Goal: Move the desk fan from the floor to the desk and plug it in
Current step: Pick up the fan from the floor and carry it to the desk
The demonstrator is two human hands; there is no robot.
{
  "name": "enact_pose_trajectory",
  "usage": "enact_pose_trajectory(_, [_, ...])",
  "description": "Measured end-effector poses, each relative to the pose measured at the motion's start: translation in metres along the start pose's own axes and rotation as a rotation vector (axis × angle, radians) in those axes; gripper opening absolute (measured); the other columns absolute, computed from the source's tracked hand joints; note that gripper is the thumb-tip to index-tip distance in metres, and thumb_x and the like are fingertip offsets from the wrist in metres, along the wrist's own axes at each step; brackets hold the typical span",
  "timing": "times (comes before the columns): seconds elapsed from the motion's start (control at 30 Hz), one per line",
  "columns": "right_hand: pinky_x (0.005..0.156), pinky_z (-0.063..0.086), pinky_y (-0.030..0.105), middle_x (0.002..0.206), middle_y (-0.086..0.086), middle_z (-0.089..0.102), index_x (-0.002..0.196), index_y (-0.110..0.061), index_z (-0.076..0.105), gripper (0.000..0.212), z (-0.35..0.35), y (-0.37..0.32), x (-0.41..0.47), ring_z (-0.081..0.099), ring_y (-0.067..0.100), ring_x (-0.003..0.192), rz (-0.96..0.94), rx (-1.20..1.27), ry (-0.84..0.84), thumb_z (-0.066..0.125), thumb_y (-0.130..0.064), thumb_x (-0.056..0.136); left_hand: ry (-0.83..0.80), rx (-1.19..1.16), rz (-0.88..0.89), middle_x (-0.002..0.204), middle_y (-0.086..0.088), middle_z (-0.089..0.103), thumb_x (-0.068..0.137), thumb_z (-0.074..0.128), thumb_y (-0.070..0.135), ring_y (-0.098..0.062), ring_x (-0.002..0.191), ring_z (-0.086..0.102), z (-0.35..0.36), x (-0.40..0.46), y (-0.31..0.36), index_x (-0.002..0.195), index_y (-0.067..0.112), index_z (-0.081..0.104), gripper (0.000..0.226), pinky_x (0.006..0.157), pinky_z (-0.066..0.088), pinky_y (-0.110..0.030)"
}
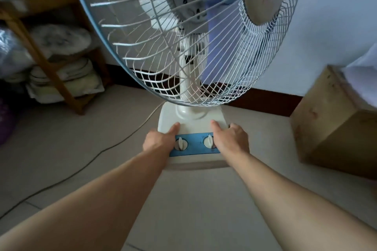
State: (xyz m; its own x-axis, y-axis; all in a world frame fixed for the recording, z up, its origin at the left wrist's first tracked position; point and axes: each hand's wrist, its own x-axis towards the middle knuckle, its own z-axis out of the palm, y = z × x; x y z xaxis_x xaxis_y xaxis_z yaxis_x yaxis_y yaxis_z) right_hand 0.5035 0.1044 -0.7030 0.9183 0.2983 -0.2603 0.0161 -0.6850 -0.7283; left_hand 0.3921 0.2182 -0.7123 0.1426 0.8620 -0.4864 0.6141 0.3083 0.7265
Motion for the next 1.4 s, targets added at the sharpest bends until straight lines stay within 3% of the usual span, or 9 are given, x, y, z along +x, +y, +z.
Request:
enact_pose_trajectory(0.23, [0.085,0.046,0.038,0.115,0.013,0.062,0.109,-0.009,0.059,0.06,-0.088,-0.11,-0.066,0.058,0.034,0.103,-0.026,-0.013,-0.029,0.047,-0.06,0.08,0.009,-0.002,0.001,0.102,-0.011,0.065,0.071,0.063,0.063,-0.031,0.09,0.064,-0.095,-0.081,0.092,0.114,0.008,0.058,0.07,0.083,0.055,-0.04])
enact_pose_trajectory(0.43, [0.079,0.043,0.036,0.116,0.015,0.062,0.112,-0.004,0.058,0.062,-0.172,-0.232,-0.125,0.057,0.033,0.103,-0.091,-0.032,-0.049,0.046,-0.057,0.083,0.03,-0.078,0.015,0.079,-0.003,0.056,0.072,0.064,0.061,-0.023,0.07,0.058,-0.196,-0.157,0.194,0.112,0.01,0.057,0.066,0.064,0.048,-0.032])
enact_pose_trajectory(0.67, [0.074,0.04,0.033,0.118,0.018,0.06,0.116,-0.003,0.056,0.064,-0.264,-0.38,-0.199,0.057,0.033,0.101,-0.163,-0.028,-0.073,0.045,-0.057,0.083,0.067,-0.101,0.065,0.103,-0.011,0.066,0.072,0.063,0.062,-0.031,0.091,0.065,-0.319,-0.24,0.307,0.113,0.008,0.058,0.068,0.08,0.056,-0.039])
enact_pose_trajectory(0.8, [0.075,0.039,0.034,0.117,0.017,0.061,0.116,-0.004,0.056,0.063,-0.306,-0.454,-0.245,0.056,0.033,0.103,-0.208,-0.028,-0.095,0.045,-0.057,0.084,0.127,-0.093,0.077,0.101,-0.01,0.066,0.072,0.063,0.063,-0.029,0.088,0.064,-0.391,-0.283,0.357,0.114,0.007,0.059,0.07,0.075,0.055,-0.036])
enact_pose_trajectory(0.9, [0.074,0.038,0.033,0.115,0.015,0.062,0.113,-0.006,0.057,0.06,-0.328,-0.493,-0.272,0.056,0.032,0.101,-0.24,-0.036,-0.101,0.045,-0.057,0.083,0.14,-0.109,0.092,0.105,-0.012,0.066,0.073,0.063,0.061,-0.031,0.093,0.064,-0.43,-0.308,0.381,0.115,0.006,0.059,0.07,0.084,0.055,-0.04])
enact_pose_trajectory(1.03, [0.078,0.044,0.035,0.114,0.015,0.063,0.113,-0.007,0.058,0.06,-0.355,-0.535,-0.305,0.058,0.034,0.101,-0.281,-0.047,-0.122,0.045,-0.056,0.082,0.198,-0.109,0.09,0.094,-0.008,0.058,0.075,0.062,0.061,-0.028,0.082,0.057,-0.473,-0.345,0.405,0.116,0.006,0.058,0.069,0.07,0.046,-0.032])
enact_pose_trajectory(1.17, [0.088,0.05,0.043,0.115,0.015,0.063,0.114,-0.007,0.058,0.061,-0.374,-0.57,-0.335,0.059,0.034,0.103,-0.355,-0.058,-0.167,0.045,-0.057,0.081,0.265,-0.141,0.061,0.105,-0.013,0.064,0.074,0.061,0.064,-0.032,0.093,0.062,-0.514,-0.378,0.418,0.115,0.005,0.058,0.072,0.075,0.049,-0.034])
enact_pose_trajectory(1.4, [0.084,0.049,0.041,0.117,0.017,0.062,0.116,-0.005,0.058,0.065,-0.386,-0.616,-0.393,0.059,0.034,0.103,-0.507,-0.08,-0.302,0.047,-0.058,0.079,0.423,-0.254,0.012,0.076,-0.006,0.054,0.074,0.062,0.062,-0.028,0.08,0.057,-0.582,-0.439,0.415,0.095,0.01,0.053,0.057,0.07,0.045,-0.033])
